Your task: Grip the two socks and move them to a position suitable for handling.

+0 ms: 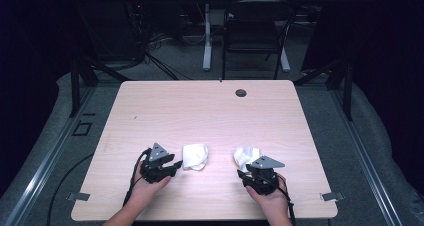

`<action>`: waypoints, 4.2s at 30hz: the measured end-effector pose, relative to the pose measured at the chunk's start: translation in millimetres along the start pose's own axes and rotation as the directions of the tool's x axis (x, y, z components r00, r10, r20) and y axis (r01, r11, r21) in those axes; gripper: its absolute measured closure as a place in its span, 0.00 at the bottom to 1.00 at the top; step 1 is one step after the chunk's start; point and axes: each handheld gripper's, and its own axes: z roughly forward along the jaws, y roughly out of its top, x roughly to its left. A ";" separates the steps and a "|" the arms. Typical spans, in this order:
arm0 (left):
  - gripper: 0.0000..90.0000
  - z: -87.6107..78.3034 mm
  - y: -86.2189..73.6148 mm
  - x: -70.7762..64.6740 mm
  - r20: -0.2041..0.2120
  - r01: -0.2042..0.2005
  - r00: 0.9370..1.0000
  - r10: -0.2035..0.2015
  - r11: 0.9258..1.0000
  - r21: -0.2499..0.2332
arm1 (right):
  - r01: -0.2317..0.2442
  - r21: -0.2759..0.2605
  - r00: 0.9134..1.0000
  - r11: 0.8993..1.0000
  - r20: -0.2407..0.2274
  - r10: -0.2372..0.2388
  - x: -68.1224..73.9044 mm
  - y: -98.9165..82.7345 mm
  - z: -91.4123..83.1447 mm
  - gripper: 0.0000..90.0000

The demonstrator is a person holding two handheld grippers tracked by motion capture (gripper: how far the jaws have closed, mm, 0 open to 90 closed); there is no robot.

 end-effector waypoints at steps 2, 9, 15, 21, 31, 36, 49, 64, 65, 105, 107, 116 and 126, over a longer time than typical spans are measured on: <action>0.68 7.5 4.2 -5.0 0.000 -0.018 1.000 0.018 1.000 0.004 | -0.008 -0.003 1.000 1.000 0.001 0.008 -0.3 -0.1 -0.3 0.67; 0.72 30.7 12.6 -13.9 -0.017 -0.029 0.999 0.029 0.999 0.037 | -0.010 -0.006 1.000 1.000 0.001 0.010 -1.5 0.3 -0.6 0.68; 0.82 40.1 14.7 -16.0 -0.021 -0.029 0.999 0.030 0.998 0.060 | -0.022 -0.013 1.000 1.000 -0.002 0.022 -2.5 0.3 0.0 0.69; 0.89 44.6 12.5 -16.4 -0.003 -0.035 0.999 0.036 0.995 0.091 | -0.027 -0.019 1.000 0.999 -0.005 0.027 -3.0 0.2 0.8 0.69; 0.98 42.6 5.6 -27.7 0.062 -0.078 0.995 0.073 0.994 0.078 | -0.028 -0.026 1.000 0.999 0.000 0.028 -3.2 0.5 -0.5 0.70; 0.98 40.8 3.2 -37.2 0.108 -0.105 0.989 0.096 0.992 0.077 | -0.029 -0.027 1.000 0.999 -0.003 0.029 -2.7 0.5 -1.3 0.70; 0.99 31.9 -2.5 -44.5 0.176 -0.137 0.977 0.119 0.986 0.093 | -0.033 -0.035 0.999 0.999 0.000 0.033 -4.1 0.1 -4.7 0.69; 0.70 37.9 21.2 -79.2 0.138 -0.124 0.983 0.118 0.992 0.034 | -0.037 -0.039 0.999 0.999 0.003 0.038 -5.6 0.1 -5.0 0.69; 0.70 37.9 21.2 -79.2 0.138 -0.124 0.983 0.118 0.992 0.034 | -0.037 -0.039 0.999 0.999 0.003 0.038 -5.6 0.1 -5.0 0.69; 1.00 -16.4 14.1 -45.4 0.134 0.005 0.991 0.008 0.996 -0.092 | 0.132 0.089 0.979 0.987 -0.166 -0.116 63.5 22.0 64.5 1.00; 1.00 -21.4 9.6 -39.2 0.116 0.016 0.993 -0.005 0.996 -0.093 | 0.119 0.089 0.980 0.989 -0.171 -0.103 62.6 20.6 63.5 1.00; 0.99 -41.0 -10.8 -7.7 0.036 0.081 0.996 -0.079 0.994 -0.068 | 0.157 0.109 0.979 0.981 -0.146 -0.141 60.6 15.7 56.4 1.00; 0.99 -46.5 -16.6 6.1 0.043 0.153 0.988 -0.150 0.984 -0.090 | 0.163 0.033 0.965 0.986 -0.212 -0.152 85.3 29.1 66.4 0.99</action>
